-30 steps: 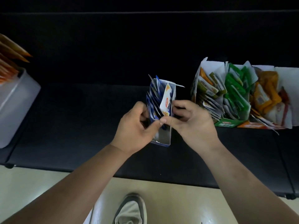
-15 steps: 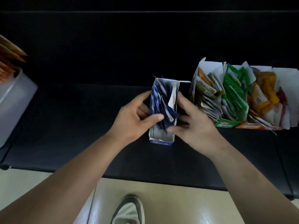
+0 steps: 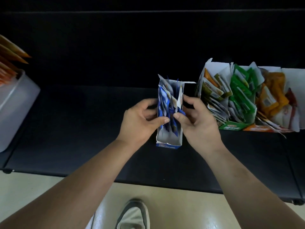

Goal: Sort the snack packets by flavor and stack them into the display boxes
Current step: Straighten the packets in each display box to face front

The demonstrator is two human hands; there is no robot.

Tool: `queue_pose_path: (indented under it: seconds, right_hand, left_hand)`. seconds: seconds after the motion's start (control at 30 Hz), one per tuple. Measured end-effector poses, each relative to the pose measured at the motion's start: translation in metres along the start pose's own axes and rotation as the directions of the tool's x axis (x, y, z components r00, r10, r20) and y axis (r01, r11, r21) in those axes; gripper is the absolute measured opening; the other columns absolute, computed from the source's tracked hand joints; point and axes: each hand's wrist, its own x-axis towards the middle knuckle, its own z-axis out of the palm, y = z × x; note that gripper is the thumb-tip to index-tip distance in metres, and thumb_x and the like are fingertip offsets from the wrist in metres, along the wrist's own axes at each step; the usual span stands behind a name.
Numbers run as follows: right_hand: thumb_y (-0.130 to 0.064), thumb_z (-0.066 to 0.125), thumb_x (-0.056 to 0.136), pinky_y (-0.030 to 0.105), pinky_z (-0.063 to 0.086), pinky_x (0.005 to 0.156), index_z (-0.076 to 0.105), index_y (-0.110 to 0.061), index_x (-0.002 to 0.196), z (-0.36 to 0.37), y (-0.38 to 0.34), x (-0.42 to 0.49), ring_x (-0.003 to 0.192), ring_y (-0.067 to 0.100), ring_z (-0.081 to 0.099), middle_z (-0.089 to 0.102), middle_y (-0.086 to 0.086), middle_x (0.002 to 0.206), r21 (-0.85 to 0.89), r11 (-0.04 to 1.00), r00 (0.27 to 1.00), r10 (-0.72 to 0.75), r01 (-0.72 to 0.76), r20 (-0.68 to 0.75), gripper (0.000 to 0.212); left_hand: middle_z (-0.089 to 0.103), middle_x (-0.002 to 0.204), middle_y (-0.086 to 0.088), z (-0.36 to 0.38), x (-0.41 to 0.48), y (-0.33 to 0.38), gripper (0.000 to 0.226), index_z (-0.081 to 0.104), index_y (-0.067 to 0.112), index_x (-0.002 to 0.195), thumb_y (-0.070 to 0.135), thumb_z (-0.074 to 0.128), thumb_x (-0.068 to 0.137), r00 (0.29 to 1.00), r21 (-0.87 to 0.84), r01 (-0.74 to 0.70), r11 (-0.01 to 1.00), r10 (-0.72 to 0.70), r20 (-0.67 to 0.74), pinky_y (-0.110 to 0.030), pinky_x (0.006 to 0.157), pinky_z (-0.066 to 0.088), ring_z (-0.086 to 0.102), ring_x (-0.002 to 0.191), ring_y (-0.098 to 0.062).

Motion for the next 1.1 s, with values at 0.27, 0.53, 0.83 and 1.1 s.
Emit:
queue_pose_path:
  seconds: [0.27, 0.53, 0.83, 1.1]
  right_hand:
    - [-0.005, 0.074, 0.093, 0.034, 0.056, 0.104, 0.058, -0.047, 0.129, -0.001, -0.003, -0.009, 0.114, -0.002, 0.068, 0.075, -0.015, 0.117, 0.029, 0.999, 0.999, 0.02, -0.021, 0.042, 0.058]
    - [-0.021, 0.092, 0.077, 0.027, 0.059, 0.091, 0.057, -0.045, 0.128, 0.004, -0.003, -0.018, 0.096, -0.005, 0.07, 0.072, -0.026, 0.1, -0.143, 0.989, 0.998, 0.016, -0.024, -0.058, 0.066]
    - [-0.037, 0.09, 0.077, 0.039, 0.061, 0.079, 0.057, -0.037, 0.123, 0.016, 0.002, -0.007, 0.083, 0.003, 0.069, 0.068, -0.018, 0.085, -0.243, 0.967, 0.991, 0.041, -0.072, -0.129, 0.056]
    - [-0.04, 0.085, 0.082, 0.027, 0.057, 0.074, 0.064, -0.032, 0.1, 0.006, -0.006, -0.035, 0.078, 0.002, 0.066, 0.07, -0.012, 0.087, -0.198, 0.964, 0.978, 0.146, -0.175, -0.151, 0.029]
  left_hand:
    - [0.079, 0.111, 0.002, 0.008, -0.014, -0.009, 0.048, 0.066, 0.014, 0.135, 0.009, 0.08, 0.089, 0.996, 0.01, -0.003, 1.0, 0.003, -0.09, -0.037, 0.093, 0.061, 0.075, 0.104, -0.01]
    - [0.077, 0.119, 0.005, 0.002, -0.034, -0.011, 0.036, 0.066, 0.016, 0.138, 0.015, 0.064, 0.103, 0.991, 0.111, -0.135, 0.985, 0.134, 0.018, -0.041, 0.096, 0.06, 0.072, 0.113, -0.014]
    - [0.074, 0.087, -0.008, -0.013, -0.048, 0.008, 0.016, 0.071, 0.015, 0.097, 0.021, 0.058, 0.104, 0.924, 0.054, -0.155, 0.986, 0.164, -0.345, -0.052, 0.07, 0.06, 0.071, 0.08, -0.022]
    - [0.074, 0.076, -0.008, -0.014, -0.061, 0.005, 0.013, 0.07, 0.008, 0.096, 0.0, 0.06, 0.098, 0.904, -0.249, 0.131, 0.96, -0.218, -0.367, -0.029, 0.05, 0.051, 0.065, 0.057, -0.015]
